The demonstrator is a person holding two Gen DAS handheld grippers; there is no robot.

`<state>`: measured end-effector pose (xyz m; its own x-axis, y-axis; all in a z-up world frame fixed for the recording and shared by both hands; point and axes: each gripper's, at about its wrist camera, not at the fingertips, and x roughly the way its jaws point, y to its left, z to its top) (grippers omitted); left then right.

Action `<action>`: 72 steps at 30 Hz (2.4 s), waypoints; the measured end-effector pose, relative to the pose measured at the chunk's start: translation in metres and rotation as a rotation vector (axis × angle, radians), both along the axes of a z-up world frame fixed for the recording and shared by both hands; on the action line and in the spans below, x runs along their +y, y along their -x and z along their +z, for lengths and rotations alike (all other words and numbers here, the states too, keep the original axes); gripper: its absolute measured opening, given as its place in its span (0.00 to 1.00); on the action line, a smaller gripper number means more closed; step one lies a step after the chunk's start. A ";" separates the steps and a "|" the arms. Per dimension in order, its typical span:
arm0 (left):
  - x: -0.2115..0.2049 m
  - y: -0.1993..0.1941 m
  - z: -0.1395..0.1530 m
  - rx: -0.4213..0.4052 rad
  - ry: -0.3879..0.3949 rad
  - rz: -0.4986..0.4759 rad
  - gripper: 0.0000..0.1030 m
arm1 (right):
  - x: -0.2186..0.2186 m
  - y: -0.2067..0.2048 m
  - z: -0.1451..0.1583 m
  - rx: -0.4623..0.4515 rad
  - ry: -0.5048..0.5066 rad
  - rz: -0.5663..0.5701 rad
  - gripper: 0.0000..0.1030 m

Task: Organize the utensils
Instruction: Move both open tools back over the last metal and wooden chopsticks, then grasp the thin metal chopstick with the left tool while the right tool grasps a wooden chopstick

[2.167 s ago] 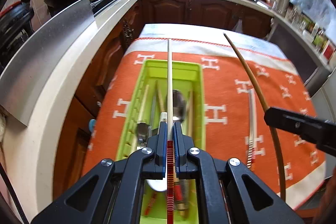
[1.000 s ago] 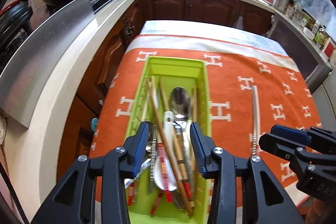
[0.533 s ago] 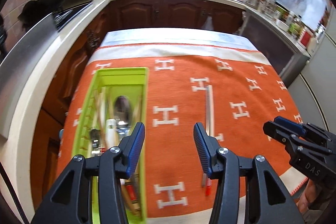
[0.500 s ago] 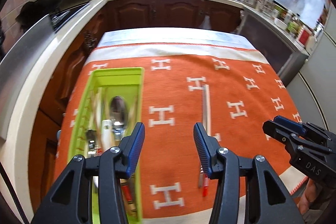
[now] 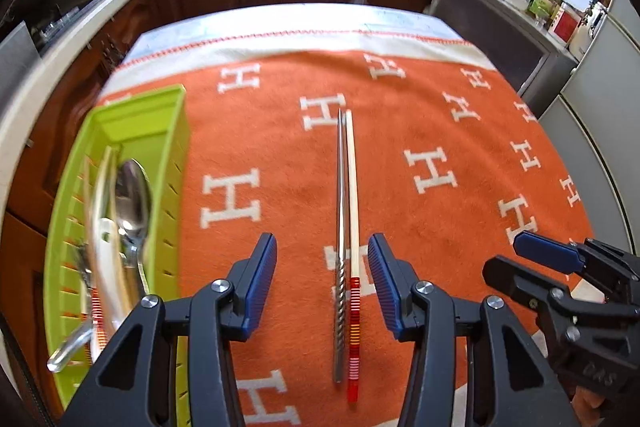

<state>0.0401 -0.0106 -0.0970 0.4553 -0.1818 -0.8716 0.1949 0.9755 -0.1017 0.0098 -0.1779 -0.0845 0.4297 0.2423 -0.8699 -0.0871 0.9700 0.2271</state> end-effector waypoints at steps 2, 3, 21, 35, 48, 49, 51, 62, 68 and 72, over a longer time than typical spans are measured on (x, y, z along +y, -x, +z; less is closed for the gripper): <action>0.000 -0.004 -0.010 0.026 0.002 -0.003 0.36 | 0.004 -0.001 -0.006 0.009 -0.003 0.010 0.47; 0.000 -0.005 -0.014 0.036 0.001 -0.005 0.36 | 0.005 -0.002 -0.008 0.010 -0.002 0.015 0.47; 0.004 -0.015 -0.033 0.056 -0.017 -0.021 0.34 | 0.012 -0.013 -0.026 0.024 0.010 0.046 0.47; -0.009 -0.016 -0.033 0.018 -0.067 -0.047 0.05 | 0.016 -0.012 -0.032 0.043 0.009 0.051 0.47; 0.004 -0.001 -0.013 -0.003 0.047 -0.047 0.03 | 0.033 -0.026 -0.040 0.073 -0.028 0.065 0.47; 0.005 0.000 -0.008 -0.016 0.043 -0.046 0.03 | 0.035 -0.029 -0.040 0.074 -0.033 0.066 0.47; 0.009 0.004 0.003 -0.041 0.035 -0.038 0.03 | 0.041 -0.036 -0.040 0.074 -0.028 0.054 0.47; 0.052 0.006 0.046 -0.111 -0.025 0.094 0.03 | 0.093 -0.071 -0.047 0.048 0.079 0.052 0.47; 0.063 0.009 0.048 -0.110 -0.037 0.121 0.03 | 0.119 -0.068 -0.051 0.008 0.248 0.089 0.47; 0.062 0.014 0.048 -0.111 -0.037 0.122 0.03 | 0.117 -0.063 -0.050 -0.010 0.271 0.074 0.33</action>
<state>0.0257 0.0511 -0.0489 0.5662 -0.0882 -0.8196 0.0829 0.9953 -0.0498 0.0731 -0.0610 -0.1348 0.4287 0.0329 -0.9028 -0.1611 0.9861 -0.0406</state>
